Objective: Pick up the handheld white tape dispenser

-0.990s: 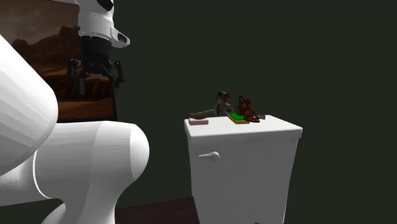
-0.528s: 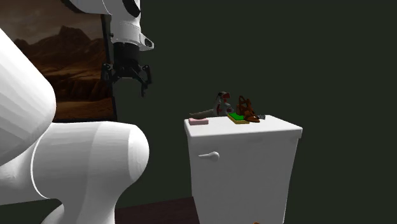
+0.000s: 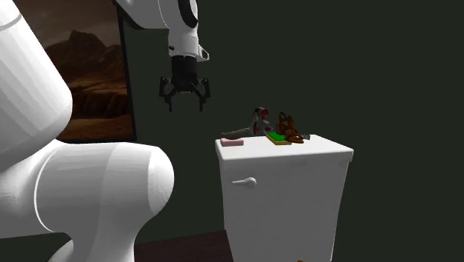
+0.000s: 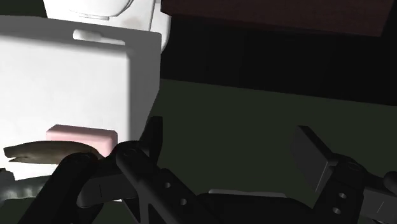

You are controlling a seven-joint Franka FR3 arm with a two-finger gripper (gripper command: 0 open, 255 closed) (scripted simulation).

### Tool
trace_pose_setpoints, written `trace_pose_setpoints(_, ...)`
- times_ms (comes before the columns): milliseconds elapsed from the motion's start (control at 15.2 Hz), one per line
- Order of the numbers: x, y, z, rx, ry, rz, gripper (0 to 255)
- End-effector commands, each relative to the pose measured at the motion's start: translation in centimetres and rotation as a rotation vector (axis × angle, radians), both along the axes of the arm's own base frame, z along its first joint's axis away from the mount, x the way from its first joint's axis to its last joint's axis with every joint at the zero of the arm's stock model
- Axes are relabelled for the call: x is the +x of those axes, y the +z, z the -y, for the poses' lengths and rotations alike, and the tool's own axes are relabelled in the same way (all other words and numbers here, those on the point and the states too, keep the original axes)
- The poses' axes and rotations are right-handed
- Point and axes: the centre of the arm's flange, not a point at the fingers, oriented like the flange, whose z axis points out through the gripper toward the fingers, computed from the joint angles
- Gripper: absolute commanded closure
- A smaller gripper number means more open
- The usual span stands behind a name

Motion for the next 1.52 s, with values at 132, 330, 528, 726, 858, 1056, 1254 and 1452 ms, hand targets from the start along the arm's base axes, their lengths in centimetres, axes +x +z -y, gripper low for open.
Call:
trace_pose_setpoints(132,1.9,0.0,4.7,-0.012,0.035,0.022,0)
trace_pose_setpoints(330,3.5,-0.1,8.0,-0.020,0.060,0.039,0)
trace_pose_setpoints(528,5.1,-0.1,11.4,-0.028,0.085,0.056,0)
trace_pose_setpoints(726,6.9,0.0,14.7,-0.036,0.109,0.073,0)
trace_pose_setpoints(858,8.1,0.1,16.8,-0.041,0.126,0.085,0)
trace_pose_setpoints(1056,9.9,0.3,20.0,-0.049,0.151,0.102,0)
trace_pose_setpoints(1254,11.9,0.5,23.2,-0.057,0.176,0.119,0)
trace_pose_setpoints(1452,13.9,0.8,26.3,-0.065,0.201,0.136,0)
